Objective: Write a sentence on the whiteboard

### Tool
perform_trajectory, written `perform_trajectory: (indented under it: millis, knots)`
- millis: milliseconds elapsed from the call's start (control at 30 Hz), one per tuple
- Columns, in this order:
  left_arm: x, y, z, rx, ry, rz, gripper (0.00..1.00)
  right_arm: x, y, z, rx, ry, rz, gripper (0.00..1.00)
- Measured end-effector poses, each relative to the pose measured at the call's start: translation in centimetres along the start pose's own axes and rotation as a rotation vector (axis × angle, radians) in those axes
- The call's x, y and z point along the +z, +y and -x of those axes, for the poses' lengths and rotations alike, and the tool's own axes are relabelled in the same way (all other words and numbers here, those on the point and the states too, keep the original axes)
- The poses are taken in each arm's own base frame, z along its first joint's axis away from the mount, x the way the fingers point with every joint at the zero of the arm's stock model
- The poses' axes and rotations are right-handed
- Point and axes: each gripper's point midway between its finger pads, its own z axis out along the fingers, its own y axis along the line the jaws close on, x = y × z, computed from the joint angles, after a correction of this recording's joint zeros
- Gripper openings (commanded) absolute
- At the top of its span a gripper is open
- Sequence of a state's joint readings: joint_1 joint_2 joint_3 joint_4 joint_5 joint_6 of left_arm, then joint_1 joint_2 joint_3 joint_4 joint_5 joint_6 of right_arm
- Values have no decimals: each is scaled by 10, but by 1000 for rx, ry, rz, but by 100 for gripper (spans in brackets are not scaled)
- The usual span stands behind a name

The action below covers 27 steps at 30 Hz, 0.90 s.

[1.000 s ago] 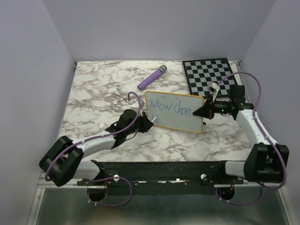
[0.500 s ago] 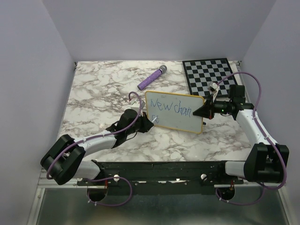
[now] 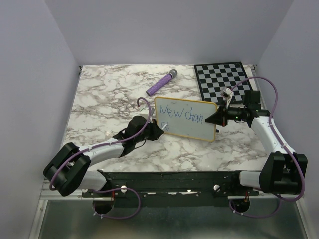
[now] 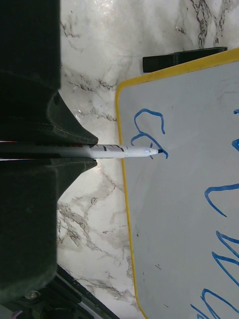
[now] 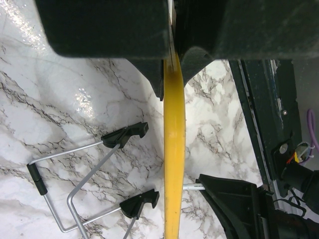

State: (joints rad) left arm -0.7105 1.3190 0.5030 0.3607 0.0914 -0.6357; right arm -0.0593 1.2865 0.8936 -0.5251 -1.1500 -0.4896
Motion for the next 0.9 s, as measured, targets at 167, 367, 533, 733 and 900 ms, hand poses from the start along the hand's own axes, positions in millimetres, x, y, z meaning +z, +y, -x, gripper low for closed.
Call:
perform_trajectory:
  millis: [167, 367, 533, 733, 900]
  knots:
    - [0, -2, 3, 1, -6, -4, 0, 0, 0, 0, 0, 0, 0, 1]
    - [1, -3, 4, 1, -8, -6, 0, 0, 0, 0, 0, 0, 0, 1]
    - [1, -4, 3, 1, -1, -10, 0, 0, 0, 0, 0, 0, 0, 1]
    - [2, -4, 0, 0, 14, -16, 0, 0, 0, 0, 0, 0, 0, 1]
    - [3, -4, -3, -1, 26, -21, 0, 0, 0, 0, 0, 0, 0, 1]
